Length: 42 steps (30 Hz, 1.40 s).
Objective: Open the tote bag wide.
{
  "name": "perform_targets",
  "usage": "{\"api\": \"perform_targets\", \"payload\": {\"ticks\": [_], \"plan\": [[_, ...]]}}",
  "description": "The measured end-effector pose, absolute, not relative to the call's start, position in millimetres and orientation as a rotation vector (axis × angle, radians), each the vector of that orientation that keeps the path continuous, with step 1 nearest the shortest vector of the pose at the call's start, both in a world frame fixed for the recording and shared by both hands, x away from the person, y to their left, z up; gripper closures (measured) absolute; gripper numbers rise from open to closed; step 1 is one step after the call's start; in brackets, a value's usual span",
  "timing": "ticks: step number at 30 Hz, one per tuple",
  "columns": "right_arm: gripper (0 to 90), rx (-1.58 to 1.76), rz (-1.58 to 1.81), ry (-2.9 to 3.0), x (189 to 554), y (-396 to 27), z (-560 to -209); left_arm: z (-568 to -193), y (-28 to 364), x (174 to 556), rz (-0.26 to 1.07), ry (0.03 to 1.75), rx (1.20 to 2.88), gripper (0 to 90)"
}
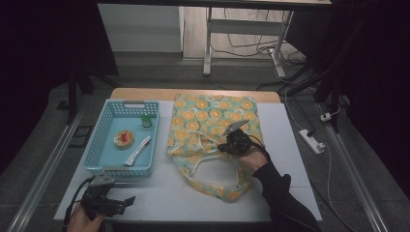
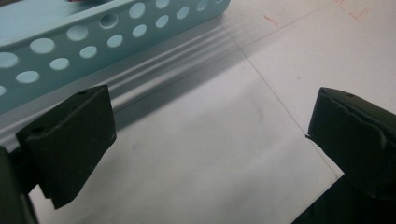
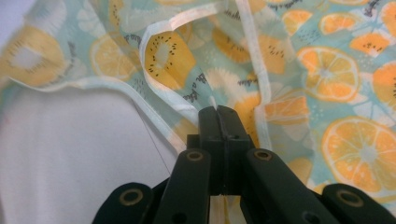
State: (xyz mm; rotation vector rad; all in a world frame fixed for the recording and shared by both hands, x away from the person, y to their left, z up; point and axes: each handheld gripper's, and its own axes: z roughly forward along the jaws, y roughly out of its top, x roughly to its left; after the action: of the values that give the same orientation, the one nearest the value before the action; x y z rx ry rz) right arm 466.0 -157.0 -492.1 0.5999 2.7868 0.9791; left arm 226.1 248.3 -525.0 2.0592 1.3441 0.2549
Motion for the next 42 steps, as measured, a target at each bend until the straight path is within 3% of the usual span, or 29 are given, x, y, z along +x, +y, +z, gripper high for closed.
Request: {"api": "perform_targets", "payload": {"ticks": [42], "plan": [[90.0, 0.672, 1.344, 2.583, 476, -154, -415, -525, 250, 227, 0.242, 1.355, 2.039, 0.6]]}}
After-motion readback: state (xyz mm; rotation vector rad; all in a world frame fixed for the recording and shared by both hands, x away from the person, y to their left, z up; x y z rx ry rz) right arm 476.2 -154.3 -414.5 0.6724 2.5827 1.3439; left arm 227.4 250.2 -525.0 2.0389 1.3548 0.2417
